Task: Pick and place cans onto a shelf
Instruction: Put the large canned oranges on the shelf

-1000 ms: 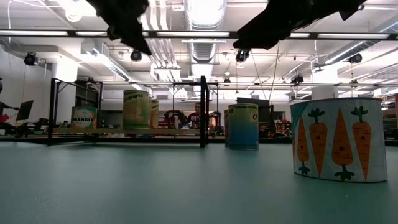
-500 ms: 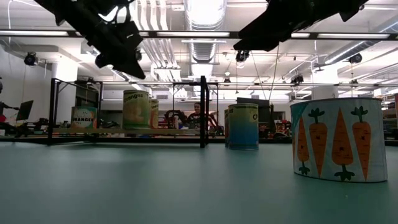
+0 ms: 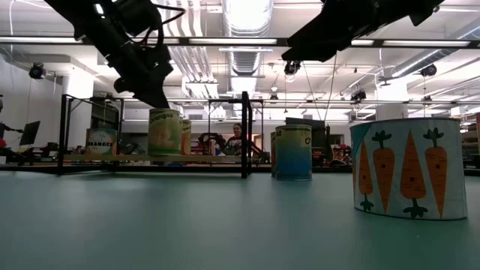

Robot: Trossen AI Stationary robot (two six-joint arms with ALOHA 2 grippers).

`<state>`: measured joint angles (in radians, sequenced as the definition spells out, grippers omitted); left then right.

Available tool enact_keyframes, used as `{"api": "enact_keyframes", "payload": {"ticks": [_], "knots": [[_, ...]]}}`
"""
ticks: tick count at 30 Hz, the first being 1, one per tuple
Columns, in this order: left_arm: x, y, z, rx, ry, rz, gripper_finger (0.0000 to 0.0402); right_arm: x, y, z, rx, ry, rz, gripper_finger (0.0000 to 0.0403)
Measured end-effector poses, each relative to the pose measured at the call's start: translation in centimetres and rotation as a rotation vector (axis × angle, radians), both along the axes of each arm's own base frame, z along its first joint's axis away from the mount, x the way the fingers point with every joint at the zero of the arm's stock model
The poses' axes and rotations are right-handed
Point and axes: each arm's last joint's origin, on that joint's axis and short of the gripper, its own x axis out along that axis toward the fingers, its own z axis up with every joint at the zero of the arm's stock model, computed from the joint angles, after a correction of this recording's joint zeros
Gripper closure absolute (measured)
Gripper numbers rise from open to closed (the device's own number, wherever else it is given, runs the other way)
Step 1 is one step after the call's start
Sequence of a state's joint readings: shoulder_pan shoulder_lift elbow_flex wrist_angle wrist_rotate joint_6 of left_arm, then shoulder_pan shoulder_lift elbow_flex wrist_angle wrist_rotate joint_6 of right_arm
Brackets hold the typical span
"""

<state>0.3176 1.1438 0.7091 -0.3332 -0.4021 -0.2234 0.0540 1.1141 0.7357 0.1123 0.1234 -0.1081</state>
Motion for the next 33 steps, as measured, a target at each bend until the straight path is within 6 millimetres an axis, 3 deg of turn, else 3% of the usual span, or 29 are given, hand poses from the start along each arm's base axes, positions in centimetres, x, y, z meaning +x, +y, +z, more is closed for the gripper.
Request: {"api": "enact_keyframes", "payload": {"ticks": [33], "knots": [[-0.73,0.44,0.16,0.011,0.020,0.047,0.0402,-0.01,0.00,-0.04,0.000,0.002,0.000,0.0039]]}}
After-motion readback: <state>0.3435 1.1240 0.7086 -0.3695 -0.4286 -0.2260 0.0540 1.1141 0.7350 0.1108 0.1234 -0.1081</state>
